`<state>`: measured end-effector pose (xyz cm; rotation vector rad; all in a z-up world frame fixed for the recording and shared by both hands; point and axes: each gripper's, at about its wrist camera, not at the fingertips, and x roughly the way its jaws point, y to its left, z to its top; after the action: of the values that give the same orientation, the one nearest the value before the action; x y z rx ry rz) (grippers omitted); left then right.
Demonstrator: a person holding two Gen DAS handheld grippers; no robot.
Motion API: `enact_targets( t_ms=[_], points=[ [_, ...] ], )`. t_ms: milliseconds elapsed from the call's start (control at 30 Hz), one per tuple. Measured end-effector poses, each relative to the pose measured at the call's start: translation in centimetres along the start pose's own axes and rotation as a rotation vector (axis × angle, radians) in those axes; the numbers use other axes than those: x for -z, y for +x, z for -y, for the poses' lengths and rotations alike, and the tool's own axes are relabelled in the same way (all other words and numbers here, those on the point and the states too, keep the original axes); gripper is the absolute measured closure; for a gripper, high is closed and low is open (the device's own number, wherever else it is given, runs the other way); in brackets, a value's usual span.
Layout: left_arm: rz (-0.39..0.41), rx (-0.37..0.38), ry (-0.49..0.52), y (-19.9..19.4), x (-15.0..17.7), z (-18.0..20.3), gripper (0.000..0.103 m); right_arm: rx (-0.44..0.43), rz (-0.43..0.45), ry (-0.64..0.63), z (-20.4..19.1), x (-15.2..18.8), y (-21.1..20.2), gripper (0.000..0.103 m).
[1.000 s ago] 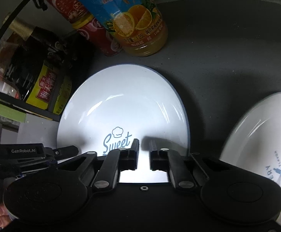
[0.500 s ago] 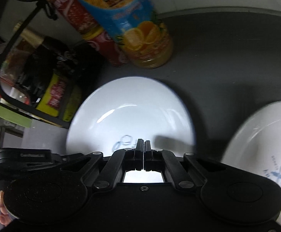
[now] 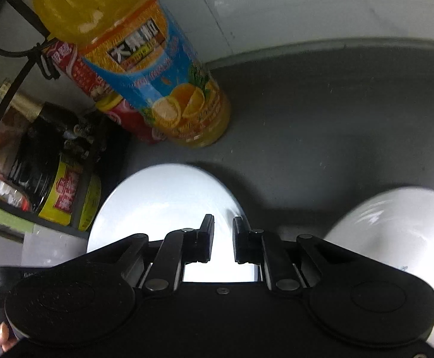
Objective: Organize plates and bowls
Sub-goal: 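Lift the 'Sweet' plate on edge and carry it over the flower-pattern plate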
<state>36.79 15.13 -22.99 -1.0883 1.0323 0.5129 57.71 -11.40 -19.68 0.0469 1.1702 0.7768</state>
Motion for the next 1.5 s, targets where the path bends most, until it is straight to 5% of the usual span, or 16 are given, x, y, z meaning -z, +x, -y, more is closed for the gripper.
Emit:
enact_targets(
  t_ms=[133, 400, 700, 967, 1500],
  points=[
    [-0.007, 0.007, -0.016, 0.4, -0.1, -0.1, 0.095, 0.037, 0.046, -0.015, -0.2, -0.6, -0.6, 0.071],
    [-0.013, 0.004, -0.01, 0.6, -0.4, 0.1, 0.094, 0.064, -0.087, -0.001, 0.8, 0.7, 1.9, 0.071],
    [-0.029, 0.012, -0.004, 1.0, -0.8, 0.0, 0.095, 0.074, -0.1, -0.003, 0.3, 1.7, 3.0, 0.082],
    [-0.038, 0.034, 0.002, 0.1, -1.2, -0.1, 0.096, -0.002, -0.066, 0.065, 1.4, 3.0, 1.1, 0.093],
    [-0.024, 0.07, 0.09, -3.7, -1.9, -0.3, 0.097, -0.047, 0.018, 0.145, 0.0, 6.2, -3.1, 0.097]
  ],
)
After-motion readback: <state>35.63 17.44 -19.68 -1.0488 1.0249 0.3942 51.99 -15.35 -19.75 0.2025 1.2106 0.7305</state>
